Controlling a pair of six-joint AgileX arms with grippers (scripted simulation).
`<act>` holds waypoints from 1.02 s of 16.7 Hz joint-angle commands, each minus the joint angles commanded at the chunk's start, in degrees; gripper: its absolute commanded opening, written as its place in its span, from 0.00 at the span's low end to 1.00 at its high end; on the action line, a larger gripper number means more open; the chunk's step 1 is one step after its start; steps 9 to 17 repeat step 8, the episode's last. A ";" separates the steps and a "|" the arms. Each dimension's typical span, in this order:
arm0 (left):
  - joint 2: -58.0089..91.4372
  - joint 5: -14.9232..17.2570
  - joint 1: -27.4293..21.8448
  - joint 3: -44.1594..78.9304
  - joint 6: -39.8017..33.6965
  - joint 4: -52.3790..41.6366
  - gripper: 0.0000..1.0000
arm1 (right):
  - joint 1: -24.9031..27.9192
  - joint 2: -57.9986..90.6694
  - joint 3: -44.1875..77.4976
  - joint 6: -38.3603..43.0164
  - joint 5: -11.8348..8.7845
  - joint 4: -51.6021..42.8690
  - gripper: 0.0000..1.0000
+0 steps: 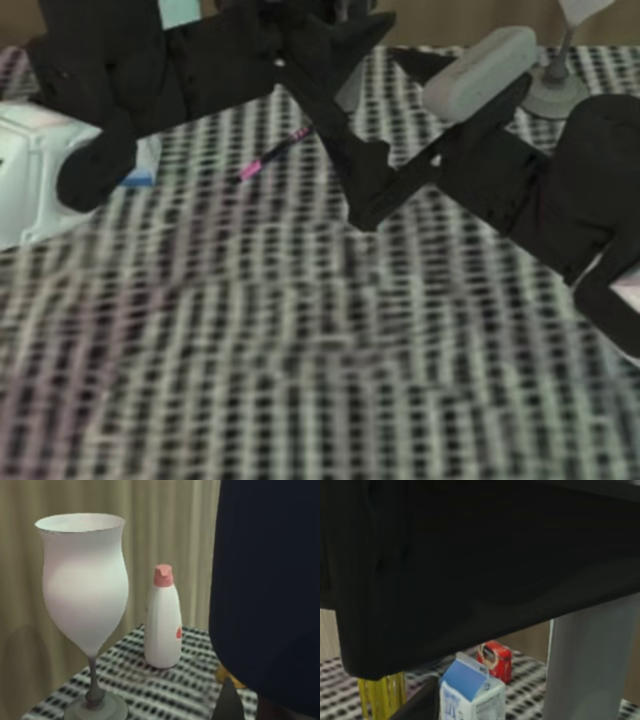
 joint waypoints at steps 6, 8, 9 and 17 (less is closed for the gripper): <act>-3.29 5.92 7.02 -3.14 0.28 -0.42 0.00 | -1.35 -11.89 -11.10 0.12 -1.96 -0.70 1.00; -3.70 6.68 7.95 -3.55 0.32 -0.48 0.00 | -1.48 -13.19 -12.40 0.09 -2.26 -0.64 1.00; -3.70 6.68 7.95 -3.55 0.32 -0.48 0.00 | -1.48 -13.19 -12.40 0.09 -2.26 -0.64 1.00; -3.70 6.68 7.95 -3.55 0.32 -0.48 0.00 | -1.48 -13.19 -12.40 0.09 -2.26 -0.64 1.00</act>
